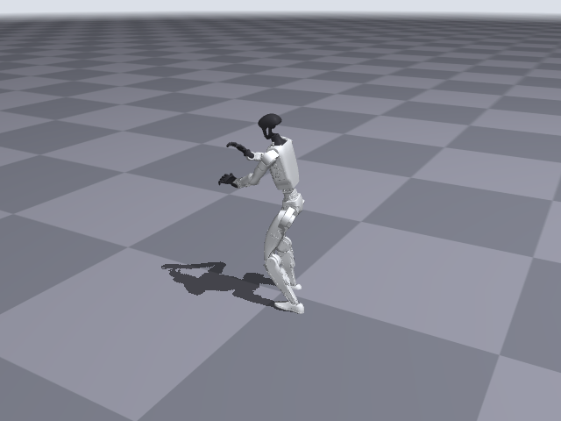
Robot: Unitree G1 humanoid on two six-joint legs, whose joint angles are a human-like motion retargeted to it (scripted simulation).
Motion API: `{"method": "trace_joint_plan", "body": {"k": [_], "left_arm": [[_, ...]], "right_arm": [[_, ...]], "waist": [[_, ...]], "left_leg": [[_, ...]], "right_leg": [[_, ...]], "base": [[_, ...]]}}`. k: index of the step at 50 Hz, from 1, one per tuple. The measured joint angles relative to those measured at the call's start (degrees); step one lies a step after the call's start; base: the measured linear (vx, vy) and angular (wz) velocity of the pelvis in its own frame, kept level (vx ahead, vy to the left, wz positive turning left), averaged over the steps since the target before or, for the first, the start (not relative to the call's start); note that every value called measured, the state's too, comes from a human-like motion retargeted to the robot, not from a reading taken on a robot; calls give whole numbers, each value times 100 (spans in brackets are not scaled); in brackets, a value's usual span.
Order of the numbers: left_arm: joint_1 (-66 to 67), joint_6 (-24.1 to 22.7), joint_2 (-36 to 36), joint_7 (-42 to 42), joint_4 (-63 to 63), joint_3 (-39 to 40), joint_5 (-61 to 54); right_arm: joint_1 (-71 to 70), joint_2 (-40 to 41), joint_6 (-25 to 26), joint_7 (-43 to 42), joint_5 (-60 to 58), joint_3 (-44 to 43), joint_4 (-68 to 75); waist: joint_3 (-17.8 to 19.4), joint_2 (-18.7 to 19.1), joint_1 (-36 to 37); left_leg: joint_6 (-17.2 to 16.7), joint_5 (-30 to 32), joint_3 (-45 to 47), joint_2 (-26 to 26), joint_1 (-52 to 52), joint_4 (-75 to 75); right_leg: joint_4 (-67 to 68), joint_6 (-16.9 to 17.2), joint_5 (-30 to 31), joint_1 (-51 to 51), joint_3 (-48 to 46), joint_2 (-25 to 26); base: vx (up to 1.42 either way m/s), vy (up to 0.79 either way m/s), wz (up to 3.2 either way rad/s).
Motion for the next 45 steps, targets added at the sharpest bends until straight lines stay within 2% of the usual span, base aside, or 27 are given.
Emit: {"method": "trace_joint_plan", "body": {"k": [7, 10, 12, 21, 23, 33, 39, 45], "left_arm": [[-129, 73, 7, -209, 113, -104, 63], [-43, 99, -64, -205, 169, -198, 144], [-75, 118, -102, -209, 196, -188, 163], [274, 125, -344, -227, 266, -217, 25], [247, 115, -372, -307, 292, -226, -39], [476, 51, -536, -578, 452, -457, -181], [594, 16, -528, -766, 399, -449, -326], [886, -10, -416, -803, 349, -373, -402]], "right_arm": [[24, -24, -168, 678, 170, 587, -166], [168, 13, -198, 802, 178, 723, -249], [169, -41, -185, 882, 211, 721, -312], [310, -176, -17, 788, 36, 672, -185], [205, -254, 39, 745, -27, 681, -48], [-41, -434, 229, 720, -520, 1040, 650], [-135, -351, 256, 787, -672, 1278, 1282], [193, -176, 199, 920, -643, 1365, 1469]], "waist": [[34, -83, -109], [53, -54, -82], [-1, -139, -170], [-123, -182, -114], [-190, -253, -149], [-304, -293, 20], [-404, -351, 66], [-421, -232, 254]], "left_leg": [[172, -117, 130, -64, 314, -453], [189, -285, 103, 16, 205, -197], [234, -147, 127, -78, 326, -606], [258, -240, 32, -9, 204, -355], [266, -88, 44, -67, 359, -743], [250, -130, -137, 31, 403, -518], [264, -24, -190, 2, 559, -806], [266, -185, -305, 80, 422, -437]], "right_leg": [[-211, 14, 32, 222, -40, -126], [44, -4, -26, 121, -121, -69], [-240, -1, 54, 231, -108, -181], [-88, -82, 73, 238, -209, -133], [-450, -92, 176, 428, -189, -204], [-515, -187, 204, 733, -369, -109], [-867, -222, 279, 1023, -447, -154], [-615, -257, 205, 1007, -587, -78]], "base": [[-3, 4, 24], [-6, 4, 19], [1, 3, 37], [-1, 2, 18], [6, -1, 37], [1, -1, 25], [4, -1, 33], [-2, 3, 24]]}}
